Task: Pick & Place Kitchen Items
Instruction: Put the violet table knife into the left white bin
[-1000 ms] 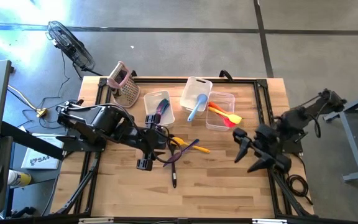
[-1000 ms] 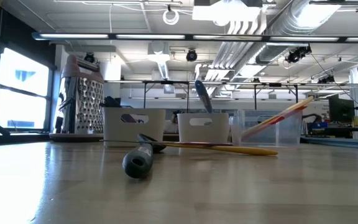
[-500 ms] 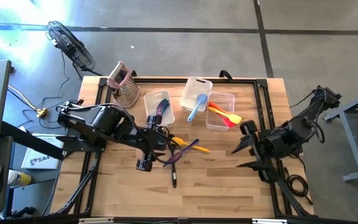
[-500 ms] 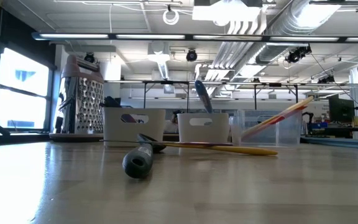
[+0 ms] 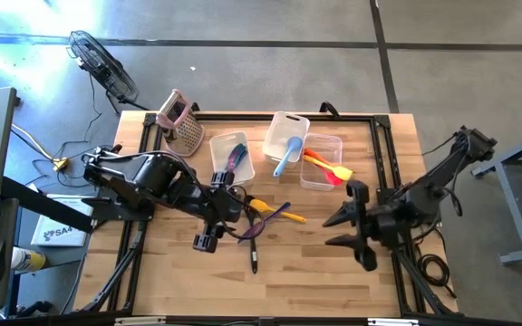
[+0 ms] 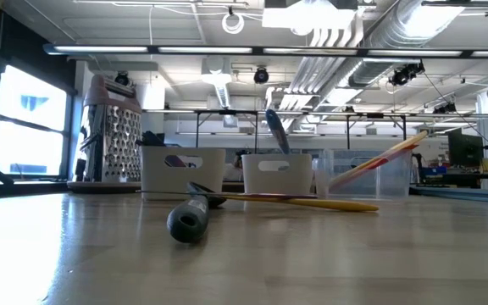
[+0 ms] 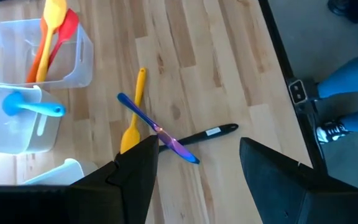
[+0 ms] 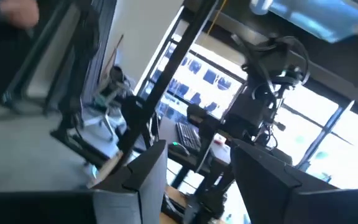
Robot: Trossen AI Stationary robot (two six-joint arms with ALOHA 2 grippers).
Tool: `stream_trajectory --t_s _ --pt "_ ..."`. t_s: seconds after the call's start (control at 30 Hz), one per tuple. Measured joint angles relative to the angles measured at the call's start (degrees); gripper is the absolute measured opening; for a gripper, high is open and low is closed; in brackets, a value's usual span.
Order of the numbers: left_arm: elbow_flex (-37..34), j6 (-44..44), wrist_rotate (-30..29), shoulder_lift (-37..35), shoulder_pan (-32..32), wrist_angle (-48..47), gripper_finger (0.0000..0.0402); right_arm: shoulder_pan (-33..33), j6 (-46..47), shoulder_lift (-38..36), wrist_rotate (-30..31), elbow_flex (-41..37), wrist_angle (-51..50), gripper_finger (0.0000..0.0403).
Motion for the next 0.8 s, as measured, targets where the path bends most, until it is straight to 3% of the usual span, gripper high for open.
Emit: stream_trajectory --t_s 0.17,0.33,0.8 --pt "-0.7 0.0 1.6 0.0 0.0 -0.3 0.0219 0.0 -5.7 2.6 2.1 0.0 0.5 0.0169" --pt "-1.8 -0.1 4.6 0.1 0.0 -0.5 0.0219 0.0 -5.6 4.6 7.3 0.0 1.4 0.0169" --pt "-2.2 -1.7 9.3 0.1 -0.9 -5.3 0.0219 -0.1 -3.1 7.8 12.2 0.0 1.4 0.017"
